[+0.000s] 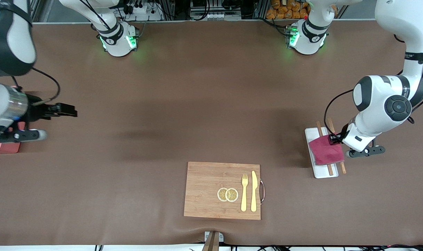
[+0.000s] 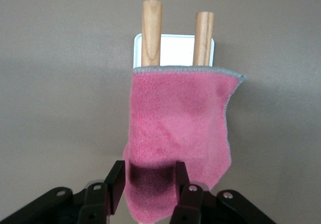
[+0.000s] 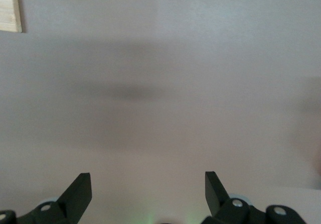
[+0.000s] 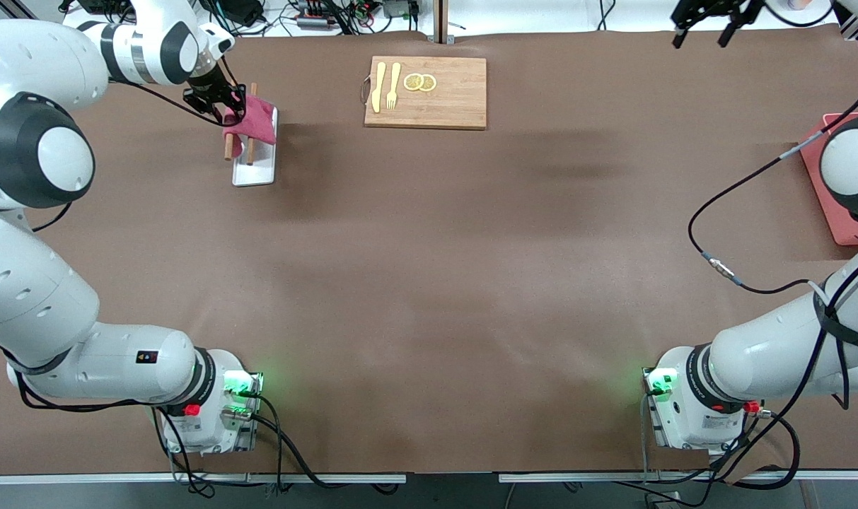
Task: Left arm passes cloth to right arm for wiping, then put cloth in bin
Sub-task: 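Lower the left gripper onto the pink cloth and grasp it, then lift the cloth with the left gripper while the right gripper reaches toward it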
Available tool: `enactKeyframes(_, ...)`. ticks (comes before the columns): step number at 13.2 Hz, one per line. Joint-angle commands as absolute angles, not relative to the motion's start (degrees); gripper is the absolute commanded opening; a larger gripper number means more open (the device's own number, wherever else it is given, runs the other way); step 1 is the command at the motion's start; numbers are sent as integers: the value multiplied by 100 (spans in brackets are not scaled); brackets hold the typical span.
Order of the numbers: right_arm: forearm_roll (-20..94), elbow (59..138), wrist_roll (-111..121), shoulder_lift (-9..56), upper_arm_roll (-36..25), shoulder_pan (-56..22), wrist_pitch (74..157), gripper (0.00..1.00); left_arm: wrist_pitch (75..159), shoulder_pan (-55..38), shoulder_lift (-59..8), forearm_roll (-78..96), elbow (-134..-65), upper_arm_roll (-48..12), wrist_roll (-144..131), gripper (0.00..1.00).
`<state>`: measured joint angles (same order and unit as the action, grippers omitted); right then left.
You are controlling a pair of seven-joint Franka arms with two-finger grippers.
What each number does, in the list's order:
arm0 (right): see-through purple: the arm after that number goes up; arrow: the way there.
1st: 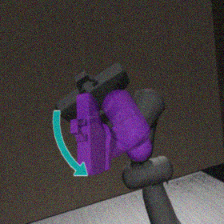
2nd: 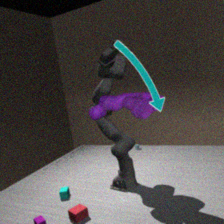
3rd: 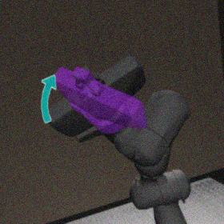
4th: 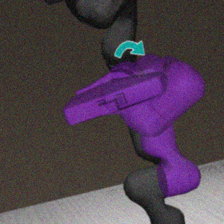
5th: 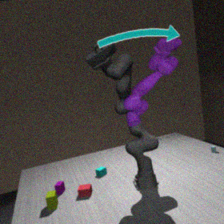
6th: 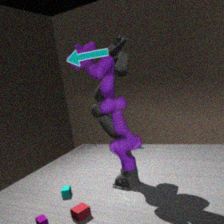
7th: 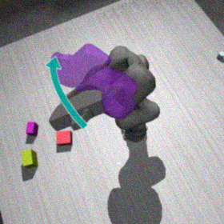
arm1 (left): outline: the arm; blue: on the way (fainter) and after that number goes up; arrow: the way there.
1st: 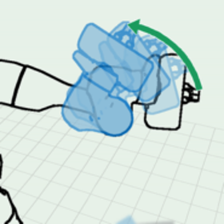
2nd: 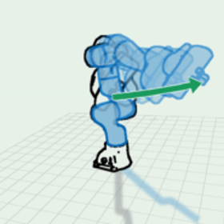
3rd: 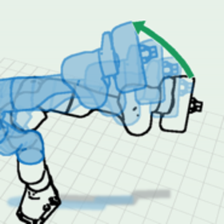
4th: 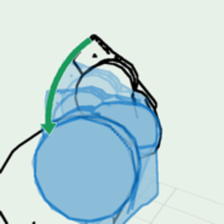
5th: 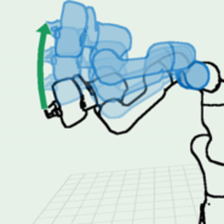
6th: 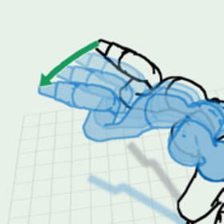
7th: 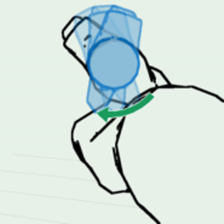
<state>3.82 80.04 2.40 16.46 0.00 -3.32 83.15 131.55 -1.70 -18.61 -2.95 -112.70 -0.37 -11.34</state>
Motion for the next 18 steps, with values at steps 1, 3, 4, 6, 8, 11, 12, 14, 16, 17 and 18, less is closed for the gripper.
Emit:
enactKeyframes(1,483,7893,211,1696,-35,-614,8270,100,13245,-149,-1828,-237,-11276,-62,-1204,35)
enactKeyframes(3,492,7893,176,1828,-35,-939,8419,100,13245,-149,-1819,-237,-11259,-62,-1204,30)
enactKeyframes(4,501,7919,167,1898,-35,-1036,8463,100,13245,-149,-1819,-237,-11267,-62,-1204,26)
enactKeyframes(6,545,8024,-51,1960,-35,-1195,8420,100,13245,-149,-1811,-237,-11268,-62,-1204,8)
enactKeyframes(8,754,8033,-622,1960,-26,-1213,8402,100,13236,-141,-1793,-246,-11268,-62,-1187,0)
enactKeyframes(11,1142,8112,-1053,1960,-35,-1187,8333,100,13018,-149,-1487,-246,-11276,-88,-1099,0)
enactKeyframes(12,1273,8130,-1133,1960,-26,-1178,8315,100,12686,-219,-1277,-229,-11224,-236,-1168,0)
enactKeyframes(14,1458,8130,-1378,1960,-26,-1222,8323,100,12184,-211,-1064,-193,-10900,-762,-1413,0)
enactKeyframes(16,1756,8139,-1511,1960,-35,-1213,8349,100,11962,-211,-1081,-176,-10609,-1315,-2062,0)
enactKeyframes(17,1993,8130,-1512,2047,-35,-1178,8428,100,11971,-254,-1177,-167,-10408,-1640,-2500,0)
enactKeyframes(18,2187,8130,-1520,2161,-35,-1160,8559,100,11979,-298,-1352,-123,-10189,-1939,-2922,0)
